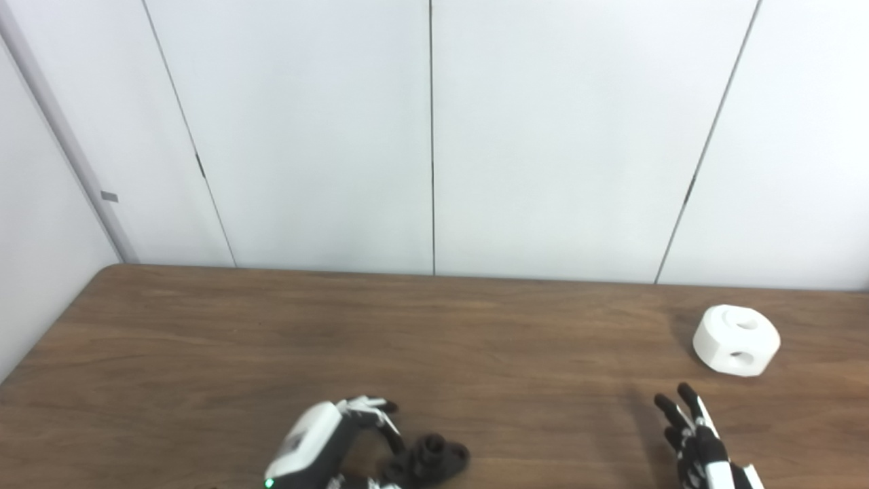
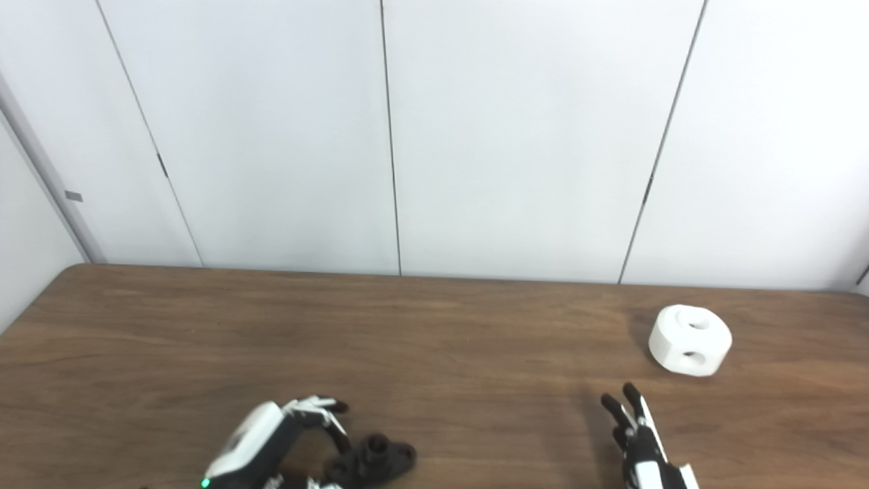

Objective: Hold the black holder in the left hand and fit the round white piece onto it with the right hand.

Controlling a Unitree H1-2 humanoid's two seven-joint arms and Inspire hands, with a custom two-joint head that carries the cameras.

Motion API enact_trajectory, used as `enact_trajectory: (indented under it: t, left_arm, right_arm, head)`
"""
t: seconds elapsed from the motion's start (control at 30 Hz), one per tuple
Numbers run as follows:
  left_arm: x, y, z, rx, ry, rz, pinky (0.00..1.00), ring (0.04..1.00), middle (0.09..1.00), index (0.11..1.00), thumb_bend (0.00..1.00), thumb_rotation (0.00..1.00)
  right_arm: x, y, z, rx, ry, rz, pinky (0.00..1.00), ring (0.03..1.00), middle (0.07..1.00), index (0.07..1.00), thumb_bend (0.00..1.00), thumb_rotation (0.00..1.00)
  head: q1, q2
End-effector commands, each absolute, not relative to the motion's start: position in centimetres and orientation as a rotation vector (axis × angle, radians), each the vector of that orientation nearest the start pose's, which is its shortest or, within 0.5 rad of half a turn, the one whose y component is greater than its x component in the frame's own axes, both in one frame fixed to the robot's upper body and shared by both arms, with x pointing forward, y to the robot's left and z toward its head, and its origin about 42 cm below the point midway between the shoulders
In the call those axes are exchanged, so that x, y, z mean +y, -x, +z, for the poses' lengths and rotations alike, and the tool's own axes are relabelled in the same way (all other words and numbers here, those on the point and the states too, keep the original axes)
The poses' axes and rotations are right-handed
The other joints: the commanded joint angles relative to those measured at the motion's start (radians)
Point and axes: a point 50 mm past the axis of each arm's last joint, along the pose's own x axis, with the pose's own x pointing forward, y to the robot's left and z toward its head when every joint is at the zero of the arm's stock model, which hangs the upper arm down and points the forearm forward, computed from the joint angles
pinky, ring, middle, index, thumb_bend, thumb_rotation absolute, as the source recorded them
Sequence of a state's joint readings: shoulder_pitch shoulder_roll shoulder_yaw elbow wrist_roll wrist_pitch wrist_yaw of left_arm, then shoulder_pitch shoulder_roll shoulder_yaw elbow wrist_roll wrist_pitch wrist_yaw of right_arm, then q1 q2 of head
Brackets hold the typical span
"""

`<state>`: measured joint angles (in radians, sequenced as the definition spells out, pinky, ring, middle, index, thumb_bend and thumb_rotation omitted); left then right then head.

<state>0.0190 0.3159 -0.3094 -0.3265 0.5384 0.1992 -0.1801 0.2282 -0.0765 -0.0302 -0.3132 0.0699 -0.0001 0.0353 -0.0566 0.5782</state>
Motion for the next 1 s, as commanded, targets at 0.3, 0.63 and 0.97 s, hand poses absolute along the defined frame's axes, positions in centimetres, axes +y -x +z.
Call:
enact_trajectory:
  t: [0.3,0.63,0.97]
  left_arm:
    - [20.1,-25.1,13.0,-0.028,-0.802,-0.554,1.00,0.905,0.810,0.484,0.52,0.04]
    - [19.7,-25.0,12.6,-0.043,-0.826,-0.622,1.00,0.882,0.787,0.485,0.52,0.05]
    - [19.3,-24.4,12.2,-0.047,-0.879,-0.675,0.99,0.874,0.787,0.485,0.52,0.05]
  right_arm:
    - [-23.1,-17.1,12.6,-0.020,0.006,-0.069,1.00,0.961,0.915,0.992,0.64,1.00]
    - [-22.5,-17.0,13.1,-0.014,0.006,-0.068,1.00,0.989,0.930,1.000,0.64,1.00]
    - [-22.5,-17.1,13.3,-0.019,0.009,-0.068,1.00,0.985,0.927,1.000,0.64,1.00]
  head:
    - [-0.038,0.034]
    - [-0.047,0.063]
    - [-0.042,0.075]
